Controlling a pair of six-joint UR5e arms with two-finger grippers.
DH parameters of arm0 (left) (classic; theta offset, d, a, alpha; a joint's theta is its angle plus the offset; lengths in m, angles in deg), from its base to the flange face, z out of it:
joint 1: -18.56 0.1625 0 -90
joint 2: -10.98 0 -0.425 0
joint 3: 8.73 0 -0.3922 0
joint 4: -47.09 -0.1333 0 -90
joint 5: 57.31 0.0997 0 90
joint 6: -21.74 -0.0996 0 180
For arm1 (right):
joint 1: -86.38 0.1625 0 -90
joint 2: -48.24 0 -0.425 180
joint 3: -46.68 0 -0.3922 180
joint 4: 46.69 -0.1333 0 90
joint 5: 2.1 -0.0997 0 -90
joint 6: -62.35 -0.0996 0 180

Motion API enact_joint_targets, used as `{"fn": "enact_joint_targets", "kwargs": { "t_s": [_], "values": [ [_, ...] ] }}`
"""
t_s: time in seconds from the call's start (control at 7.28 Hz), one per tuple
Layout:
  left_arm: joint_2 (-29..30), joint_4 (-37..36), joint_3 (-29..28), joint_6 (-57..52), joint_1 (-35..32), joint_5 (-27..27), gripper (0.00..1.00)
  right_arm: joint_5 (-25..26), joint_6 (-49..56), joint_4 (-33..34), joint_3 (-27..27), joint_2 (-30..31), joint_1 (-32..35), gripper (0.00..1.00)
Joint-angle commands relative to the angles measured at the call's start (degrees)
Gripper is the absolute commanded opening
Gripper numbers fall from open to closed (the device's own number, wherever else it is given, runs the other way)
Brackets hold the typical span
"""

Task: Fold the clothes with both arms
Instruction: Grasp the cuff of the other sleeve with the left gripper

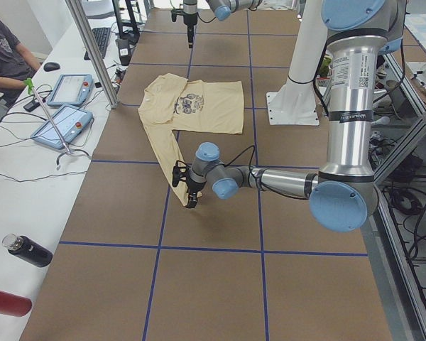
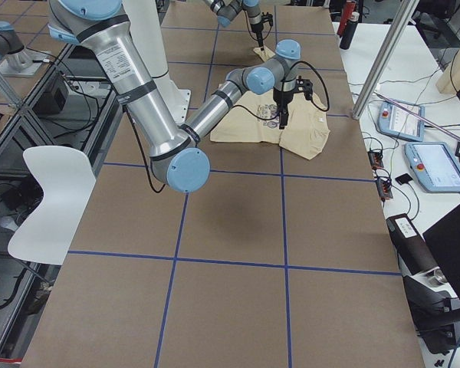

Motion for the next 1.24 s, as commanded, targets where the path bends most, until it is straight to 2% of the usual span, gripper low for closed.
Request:
{"fn": "enact_joint_targets", "kwargs": {
  "t_s": [0.0,0.27,0.55,0.69,0.96,1.1],
  "values": [
    [0.1,0.0,-0.3,0.1,0.2,0.3,0.63,0.0,-0.2,0.0,0.1,0.0,-0.1,1.00],
    [0.1,0.0,-0.2,0.1,0.2,0.3,0.38,0.1,-0.2,0.0,0.1,0.0,-0.2,1.00],
    [0.1,0.0,0.2,0.0,0.2,0.3,0.04,0.2,-0.2,-0.1,0.0,0.1,-0.2,1.00],
    [0.1,-0.1,0.5,-0.1,0.2,0.2,0.00,0.3,-0.1,-0.1,0.0,0.1,-0.2,1.00],
    [0.0,-0.3,2.4,-0.1,0.1,-0.5,0.00,0.2,-0.1,-0.1,0.1,0.1,-0.1,1.00],
    [0.1,-0.4,3.5,-0.1,0.1,-3.7,0.00,0.0,-0.1,-0.1,0.1,0.1,0.1,1.00]
  ]
}}
